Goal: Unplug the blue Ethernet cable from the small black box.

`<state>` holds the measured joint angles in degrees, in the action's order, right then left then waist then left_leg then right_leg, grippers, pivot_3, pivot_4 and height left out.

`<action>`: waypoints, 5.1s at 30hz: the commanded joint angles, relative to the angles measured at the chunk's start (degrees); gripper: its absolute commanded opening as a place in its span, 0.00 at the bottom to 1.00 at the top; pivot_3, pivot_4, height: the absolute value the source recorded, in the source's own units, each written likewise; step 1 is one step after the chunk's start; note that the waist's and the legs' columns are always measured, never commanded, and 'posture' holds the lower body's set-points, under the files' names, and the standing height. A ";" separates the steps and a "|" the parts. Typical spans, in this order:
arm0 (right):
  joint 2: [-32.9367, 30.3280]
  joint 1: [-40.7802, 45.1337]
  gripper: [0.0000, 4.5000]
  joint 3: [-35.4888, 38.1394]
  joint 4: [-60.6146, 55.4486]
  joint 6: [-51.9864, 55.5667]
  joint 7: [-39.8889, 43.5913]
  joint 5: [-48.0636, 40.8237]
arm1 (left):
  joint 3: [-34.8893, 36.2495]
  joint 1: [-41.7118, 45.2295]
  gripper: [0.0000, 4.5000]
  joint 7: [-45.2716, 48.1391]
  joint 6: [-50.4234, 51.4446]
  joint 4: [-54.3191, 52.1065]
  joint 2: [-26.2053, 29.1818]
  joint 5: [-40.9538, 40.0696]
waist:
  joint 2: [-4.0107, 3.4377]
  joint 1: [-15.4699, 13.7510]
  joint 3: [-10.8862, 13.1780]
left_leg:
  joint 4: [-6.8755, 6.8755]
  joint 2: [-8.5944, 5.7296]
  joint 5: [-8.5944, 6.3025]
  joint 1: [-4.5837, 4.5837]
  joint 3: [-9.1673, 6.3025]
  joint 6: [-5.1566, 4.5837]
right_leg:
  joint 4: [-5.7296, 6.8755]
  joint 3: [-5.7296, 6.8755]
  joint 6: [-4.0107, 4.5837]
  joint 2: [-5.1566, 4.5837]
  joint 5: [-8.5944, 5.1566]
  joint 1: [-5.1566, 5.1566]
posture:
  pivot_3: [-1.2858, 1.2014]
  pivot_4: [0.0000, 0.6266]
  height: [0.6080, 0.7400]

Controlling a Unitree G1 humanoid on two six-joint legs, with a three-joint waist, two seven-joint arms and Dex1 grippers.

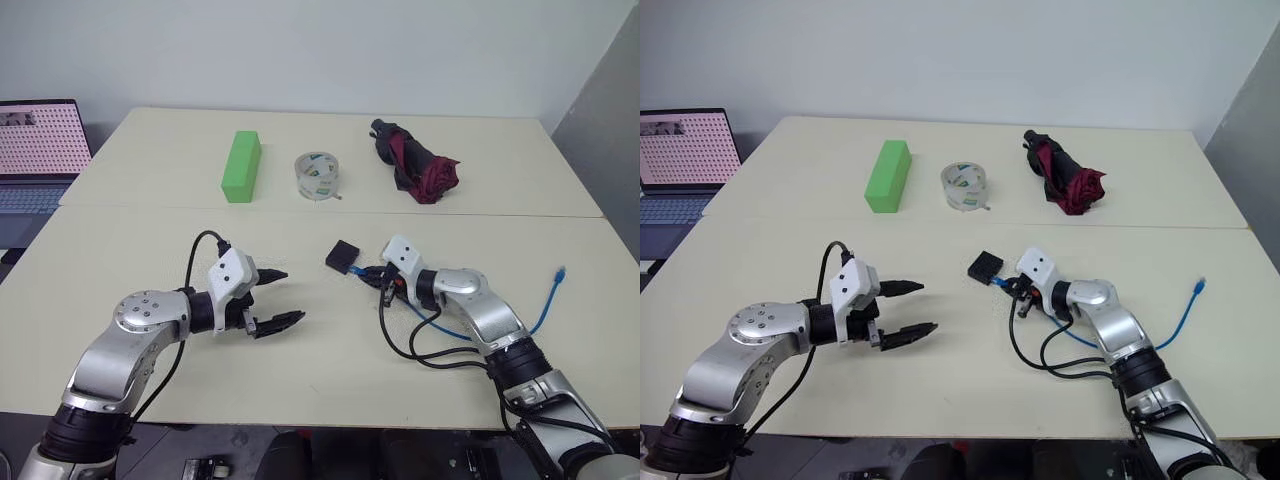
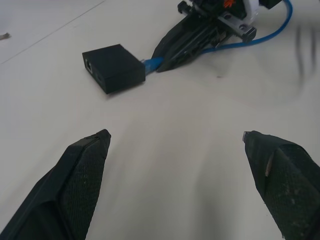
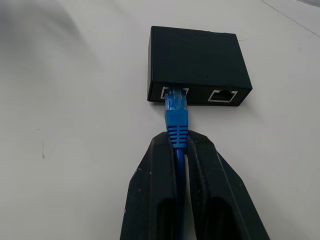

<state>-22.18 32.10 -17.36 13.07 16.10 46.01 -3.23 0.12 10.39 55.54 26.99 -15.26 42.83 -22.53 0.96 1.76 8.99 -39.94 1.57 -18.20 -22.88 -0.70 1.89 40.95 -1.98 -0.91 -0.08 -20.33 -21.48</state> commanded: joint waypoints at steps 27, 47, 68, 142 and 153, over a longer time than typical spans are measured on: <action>-12.23 -0.52 0.01 -2.33 -12.36 -51.05 -1.87 15.33 | 9.00 9.38 0.96 -2.29 30.83 2.81 -9.56 -31.95 | 0.00 0.01 0.02 | -0.09 0.02 0.01 0.00 -0.03 0.02 | -0.01 0.04 0.00 -0.01 0.00 0.05 | 0.52 0.24 1.00; -12.25 -0.24 0.01 -3.11 -12.67 -53.42 -1.73 16.33 | 7.81 10.57 0.17 -2.28 30.70 5.15 -10.04 -32.86 | 0.00 0.04 0.02 | -0.09 0.02 0.01 0.00 -0.03 0.02 | -0.01 0.04 0.00 -0.01 0.00 0.05 | 0.52 0.24 1.00; -19.43 -3.03 0.48 4.81 -39.16 15.71 8.14 -33.03 | -0.74 12.71 0.17 12.77 14.98 2.99 -4.96 -21.25 | -0.02 -0.11 0.03 | -0.08 0.02 0.01 -0.01 -0.09 0.01 | -0.08 0.06 0.00 -0.02 0.00 0.10 | 0.52 0.24 1.00; -17.46 -2.76 0.01 6.41 -15.52 12.32 1.71 -14.61 | -0.04 8.59 0.17 16.57 4.16 7.00 -1.26 -12.90 | -0.02 -0.07 0.04 | -0.05 -0.04 -0.11 -0.04 -0.07 -0.19 | -0.13 0.03 0.00 -0.02 0.00 0.07 | 0.52 0.24 1.00; -13.21 -3.06 0.44 7.95 -4.13 6.29 -6.66 -4.17 | -1.77 9.18 0.17 11.28 3.67 6.47 -3.35 -9.73 | -0.03 0.03 0.04 | -0.01 0.01 0.00 -0.04 0.06 -0.01 | -0.07 -0.05 0.00 0.00 0.00 -0.01 | 0.52 0.24 1.00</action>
<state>-35.13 29.23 -11.28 11.02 21.72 37.96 -6.48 -2.04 18.70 67.77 31.79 -7.34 39.60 -32.76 0.93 1.79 9.03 -39.95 1.58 -18.20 -22.92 -0.65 1.88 40.88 -2.03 -0.91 -0.08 -20.33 -21.49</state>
